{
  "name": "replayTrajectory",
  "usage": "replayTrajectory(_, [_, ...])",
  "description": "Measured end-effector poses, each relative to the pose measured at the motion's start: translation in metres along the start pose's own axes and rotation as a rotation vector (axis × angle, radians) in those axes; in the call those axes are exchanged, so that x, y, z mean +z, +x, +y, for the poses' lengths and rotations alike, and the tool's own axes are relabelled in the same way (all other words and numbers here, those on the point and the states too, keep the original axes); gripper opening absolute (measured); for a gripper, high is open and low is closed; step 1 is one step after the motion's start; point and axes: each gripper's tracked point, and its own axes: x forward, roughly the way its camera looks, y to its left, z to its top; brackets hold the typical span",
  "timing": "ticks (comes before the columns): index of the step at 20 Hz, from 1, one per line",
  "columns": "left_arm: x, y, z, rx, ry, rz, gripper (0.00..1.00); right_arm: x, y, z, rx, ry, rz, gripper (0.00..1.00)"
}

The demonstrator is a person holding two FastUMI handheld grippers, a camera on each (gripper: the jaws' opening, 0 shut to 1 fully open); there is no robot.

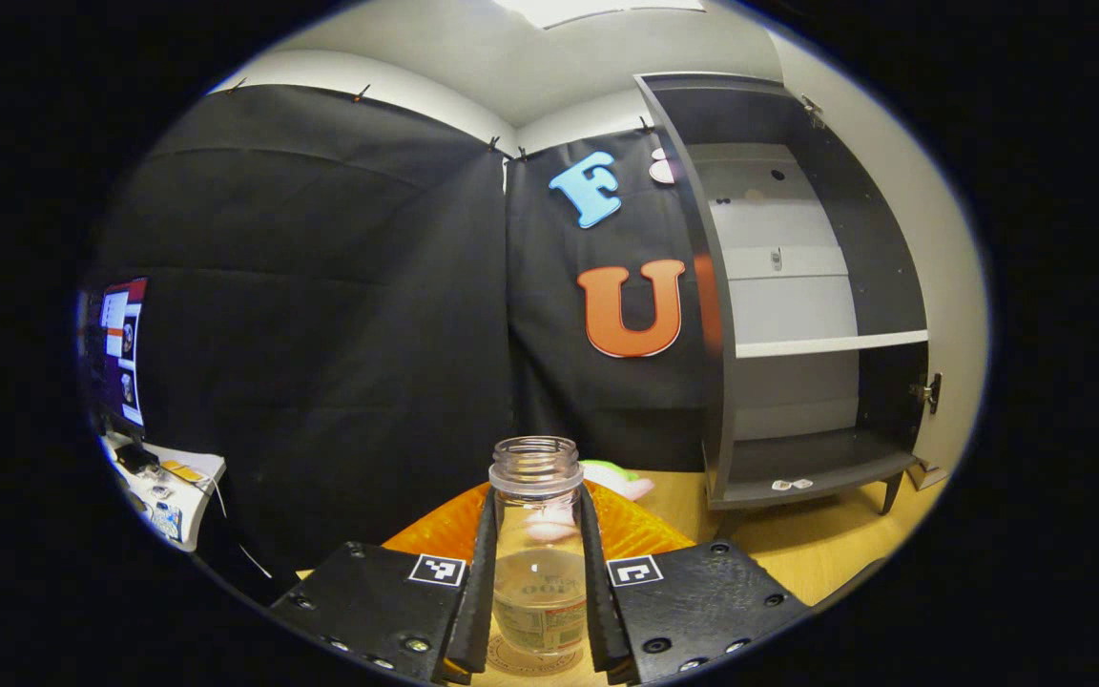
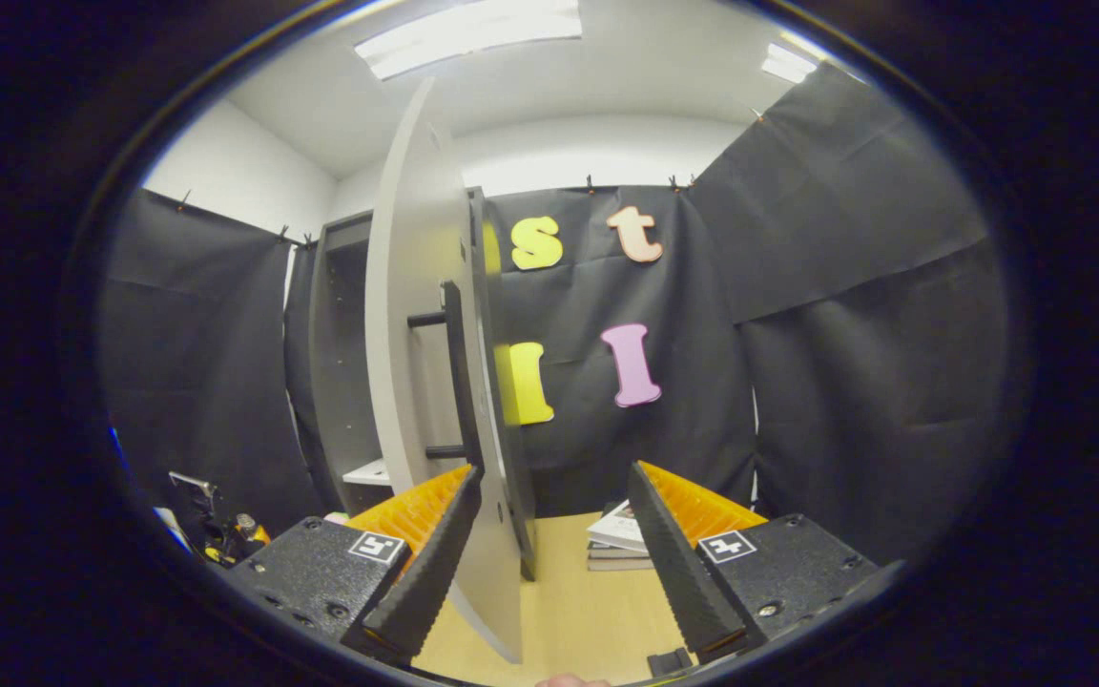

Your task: Open the cabinet door with the right hand, grasp the bottle in the cabinet with the left hand and place it on the coaster, then close the cabinet door with the right hand.

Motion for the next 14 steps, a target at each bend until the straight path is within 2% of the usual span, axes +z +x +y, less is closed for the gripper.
replayTrajectory(3, [-0.023, 0.001, 0.003, 0.007, -0.011, -0.002, 0.39, 0.004, -0.008, -0.006, -0.041, 0.025, -0.001, 0.96])
replayTrajectory(7, [-0.031, -0.001, 0.001, 0.007, 0.009, -0.041, 0.39, 0.000, -0.018, -0.014, -0.079, 0.023, 0.038, 0.96])
replayTrajectory(10, [-0.038, 0.004, 0.001, 0.004, 0.062, -0.054, 0.39, 0.002, -0.020, -0.014, -0.087, 0.041, 0.048, 0.97])
replayTrajectory(14, [-0.043, 0.006, 0.003, -0.013, 0.057, -0.077, 0.39, 0.001, -0.020, -0.011, -0.092, 0.035, 0.056, 0.97])
